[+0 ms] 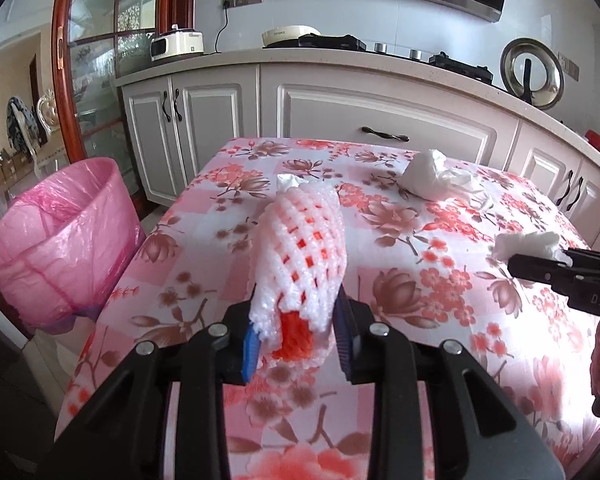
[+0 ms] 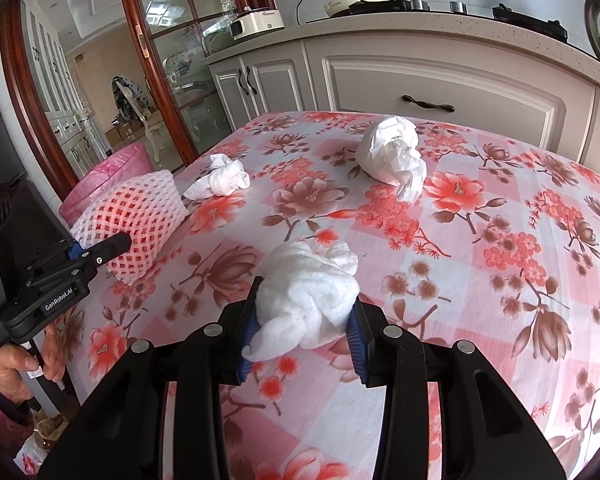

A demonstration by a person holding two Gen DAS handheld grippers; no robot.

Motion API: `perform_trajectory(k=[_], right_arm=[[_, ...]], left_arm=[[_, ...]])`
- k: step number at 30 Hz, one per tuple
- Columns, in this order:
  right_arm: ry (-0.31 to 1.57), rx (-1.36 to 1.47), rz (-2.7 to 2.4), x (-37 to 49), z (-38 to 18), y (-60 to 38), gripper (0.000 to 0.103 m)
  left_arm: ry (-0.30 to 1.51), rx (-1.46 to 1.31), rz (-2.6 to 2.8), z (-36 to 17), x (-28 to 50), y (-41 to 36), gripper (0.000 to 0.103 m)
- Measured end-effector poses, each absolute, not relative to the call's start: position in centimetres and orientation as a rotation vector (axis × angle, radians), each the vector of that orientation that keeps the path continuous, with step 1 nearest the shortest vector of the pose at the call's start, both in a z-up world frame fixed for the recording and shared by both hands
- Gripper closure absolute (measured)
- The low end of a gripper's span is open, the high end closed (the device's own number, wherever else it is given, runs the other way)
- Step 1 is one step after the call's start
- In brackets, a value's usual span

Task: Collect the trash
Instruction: 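Lift the pink foam net with the left tool while the right tool holds the tissue ball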

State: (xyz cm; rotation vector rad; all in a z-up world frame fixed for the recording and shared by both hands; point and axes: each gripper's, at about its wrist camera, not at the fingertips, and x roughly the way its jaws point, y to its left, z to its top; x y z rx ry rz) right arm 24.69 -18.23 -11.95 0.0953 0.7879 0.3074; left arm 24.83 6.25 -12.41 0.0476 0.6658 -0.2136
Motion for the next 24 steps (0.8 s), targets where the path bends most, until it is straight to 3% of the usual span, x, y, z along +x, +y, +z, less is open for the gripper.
perform_trajectory(k=[24], right_arm=[[0.756,-0.003,0.408,21.1,-10.1,-13.5,0.066]], left_arm=[[0.552,0.012,-0.100,-10.3,15.7,7.7,0.072]])
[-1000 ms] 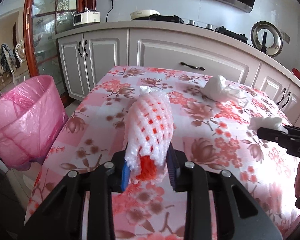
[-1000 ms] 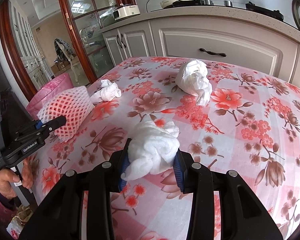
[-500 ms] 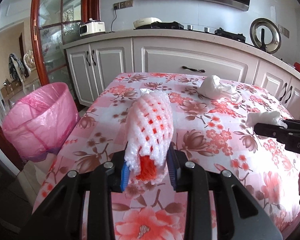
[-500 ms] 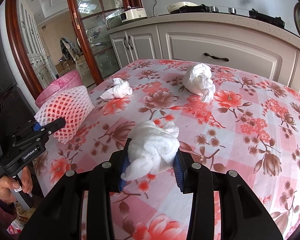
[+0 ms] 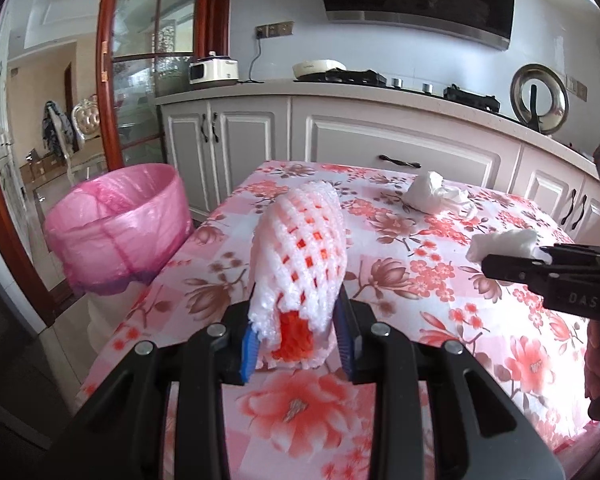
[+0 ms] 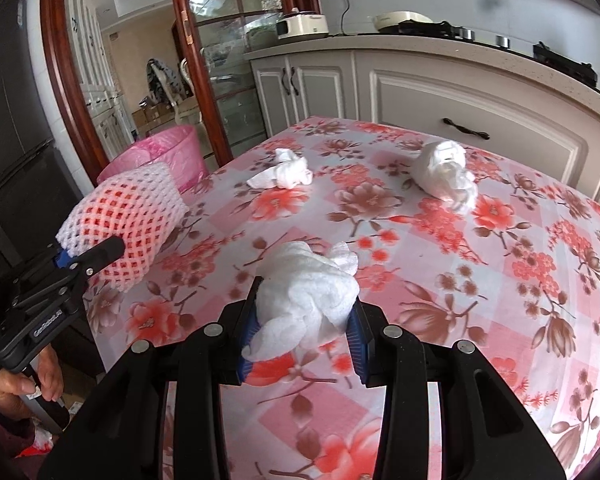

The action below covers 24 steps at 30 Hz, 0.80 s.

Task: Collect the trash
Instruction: 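Lift the pink foam net with the left tool while the right tool holds the tissue ball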

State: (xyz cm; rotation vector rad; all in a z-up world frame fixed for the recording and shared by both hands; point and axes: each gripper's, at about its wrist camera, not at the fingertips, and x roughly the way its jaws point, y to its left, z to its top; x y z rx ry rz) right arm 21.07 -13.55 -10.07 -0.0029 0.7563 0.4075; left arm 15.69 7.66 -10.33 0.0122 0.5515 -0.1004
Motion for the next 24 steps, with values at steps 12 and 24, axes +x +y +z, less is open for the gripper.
perform_trajectory(k=[12,24], right_arm=[[0.788,-0.019,0.460,21.5,-11.2,-11.2,0.066],[0.826,-0.021,0.486,23.1,-12.2,-10.0,0.066]], left_arm=[[0.558,-0.011,-0.085,-11.2,14.0,8.8,0.071],[0.573,-0.035,-0.065,-11.9,15.3,9.8,0.071]])
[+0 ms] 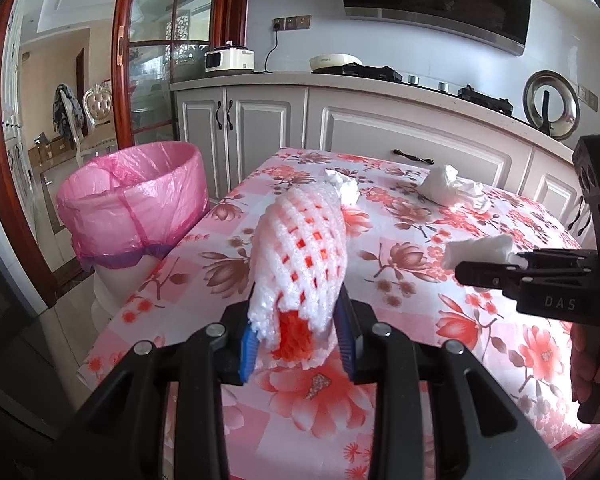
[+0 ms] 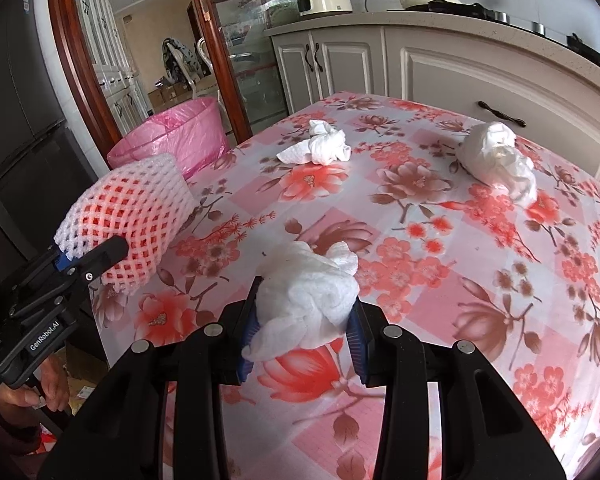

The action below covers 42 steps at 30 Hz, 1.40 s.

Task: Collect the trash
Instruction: 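Carry the pink foam net and white tissue ball over the pink bin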

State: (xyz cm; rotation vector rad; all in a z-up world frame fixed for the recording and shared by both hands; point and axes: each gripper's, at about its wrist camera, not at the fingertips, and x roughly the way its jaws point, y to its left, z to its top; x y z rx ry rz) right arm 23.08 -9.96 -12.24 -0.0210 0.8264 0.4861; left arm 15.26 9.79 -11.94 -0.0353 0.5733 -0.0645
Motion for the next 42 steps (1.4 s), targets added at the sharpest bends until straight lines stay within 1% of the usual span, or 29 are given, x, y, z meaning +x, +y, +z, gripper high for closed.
perform_trajectory(k=[16,30,37,42], right_arm=[[0.765,-0.054,0.606,27.3,-9.5,-4.3,0.066],[0.685,-0.105,0.702,31.2,-5.8,2.4,0.066],[0.687,-0.146,0.752,32.1,-5.7,5.8,0.066],[0.707,-0.134,0.784,33.6,-5.8,8.2,0.066]], left_arm=[[0.542,-0.102,0.039,-10.0,17.2,14.8,0.071],[0.441,-0.105,0.176,-6.1,18.3,20.2,0.069],[0.436,-0.108,0.223,-5.6,18.9,23.0,0.069],[0.445,-0.137,0.231,-5.0,20.9,25.1,0.069]])
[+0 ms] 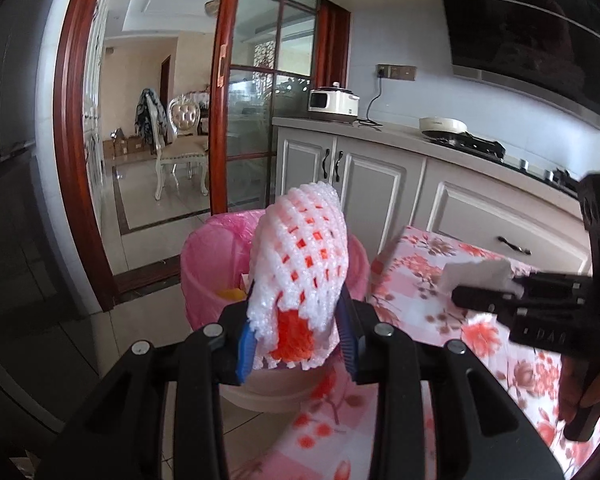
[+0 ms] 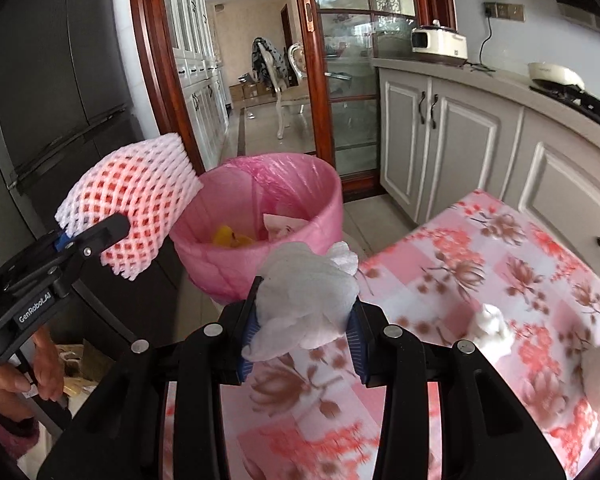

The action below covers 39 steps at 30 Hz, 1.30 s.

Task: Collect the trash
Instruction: 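Carry the pink foam net and white tissue ball over the pink bin, then open the left tool to drop the foam net while the right tool drops the tissue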

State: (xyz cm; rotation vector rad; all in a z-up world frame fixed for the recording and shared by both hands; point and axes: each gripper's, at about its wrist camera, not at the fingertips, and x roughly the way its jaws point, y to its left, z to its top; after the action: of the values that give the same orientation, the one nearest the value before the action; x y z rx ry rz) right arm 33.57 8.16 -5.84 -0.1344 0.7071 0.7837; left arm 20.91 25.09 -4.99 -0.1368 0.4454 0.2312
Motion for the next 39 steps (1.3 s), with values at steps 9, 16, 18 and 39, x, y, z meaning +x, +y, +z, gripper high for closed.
perform_trajectory(k=[9,16,18,39], right_arm=[[0.739,-0.091,0.827,36.6,-5.4,11.8,0.065],[0.766,-0.081,0.842,40.3,-5.6,15.5,0.065],[0.779,-0.091,0.844,41.1,-6.0,16.6,0.064],[0.758,-0.048,0.830,41.1,-6.2,14.0,0.040]], left_arm=[[0.440,-0.146,0.263,-3.8,25.2,28.9,0.068],[0.479,-0.140,0.280,-4.7,29.2,31.6,0.065],[0.499,-0.146,0.290,-5.3,30.1,32.4,0.064],[0.475,-0.223,0.401,-6.9,28.4,34.4,0.022]])
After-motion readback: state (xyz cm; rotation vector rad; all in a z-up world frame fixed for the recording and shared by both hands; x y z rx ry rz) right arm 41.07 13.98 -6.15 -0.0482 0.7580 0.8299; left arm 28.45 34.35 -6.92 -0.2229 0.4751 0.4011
